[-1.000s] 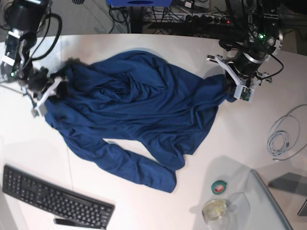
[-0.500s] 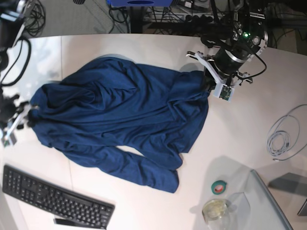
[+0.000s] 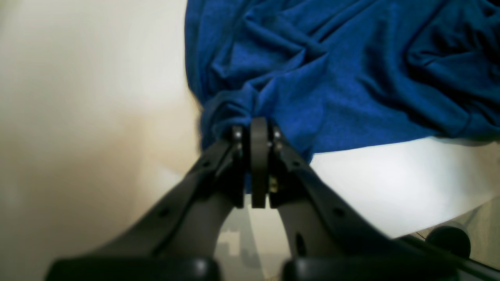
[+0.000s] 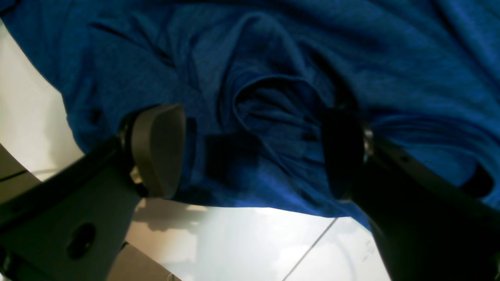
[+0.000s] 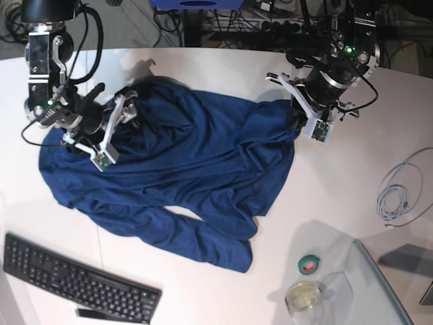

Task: Layout the t-shirt on the table in an organized manner, then fold the t-shirt properly
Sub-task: 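Grasp the shirt edges with both grippers, then pull the grasped edges apart with both grippers to stretch the shirt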

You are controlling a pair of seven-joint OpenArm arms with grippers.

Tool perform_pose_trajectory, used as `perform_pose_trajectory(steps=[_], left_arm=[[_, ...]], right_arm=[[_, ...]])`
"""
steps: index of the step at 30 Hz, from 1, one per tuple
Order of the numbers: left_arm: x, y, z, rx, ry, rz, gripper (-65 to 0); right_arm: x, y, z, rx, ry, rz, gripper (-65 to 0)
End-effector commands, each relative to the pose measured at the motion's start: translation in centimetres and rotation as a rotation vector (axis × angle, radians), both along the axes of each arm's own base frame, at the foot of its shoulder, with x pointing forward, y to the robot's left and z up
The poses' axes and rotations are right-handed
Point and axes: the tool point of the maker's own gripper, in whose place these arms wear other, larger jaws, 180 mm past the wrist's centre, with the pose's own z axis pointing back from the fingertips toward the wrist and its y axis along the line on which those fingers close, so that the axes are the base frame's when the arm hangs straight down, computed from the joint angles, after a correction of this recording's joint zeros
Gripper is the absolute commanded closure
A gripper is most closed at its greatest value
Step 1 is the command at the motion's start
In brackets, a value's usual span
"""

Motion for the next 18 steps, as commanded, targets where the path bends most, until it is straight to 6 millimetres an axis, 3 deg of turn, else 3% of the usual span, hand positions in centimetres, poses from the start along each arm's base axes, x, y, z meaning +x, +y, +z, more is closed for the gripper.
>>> perform_pose_trajectory(steps=[1,3,5,9,11,13,18], left_arm=[[0.4,0.0,0.8,-0.004,-0.032,0.000,0.0],[0.4,0.0,0.8,-0.004,-0.032,0.000,0.0],[0.4,0.0,0.8,-0.004,-0.032,0.000,0.0],[0.5,0.0,0.8,-0.004,-0.034,0.000,0.0],[0.5,0.0,0.8,-0.004,-0.034,0.000,0.0],[0.6,0.0,0.9,-0.004,-0.035,0.000,0.0],[0.9,0.1,1.0,-0.004,-0.043,0.001,0.0]], right_arm=[[1.4,0.1,0.9,0.018,-0.042,-0.003,-50.4],[1.6,0.0,0.5,0.021,-0.027,-0.008,-45.6],[1.9,0.0,0.0,0.026,-0.013,-0.010,-35.9],[2.0,-0.1,-0.9,0.031,0.020,-0.017,-14.6],[1.9,-0.6,-0.9,0.021,0.023,-0.019,-0.8],[1.5,-1.1,-1.1,0.000,0.048,-0.014,-1.2],[1.2,-6.1,1.1,-0.069,0.004,-0.130,-0.3]])
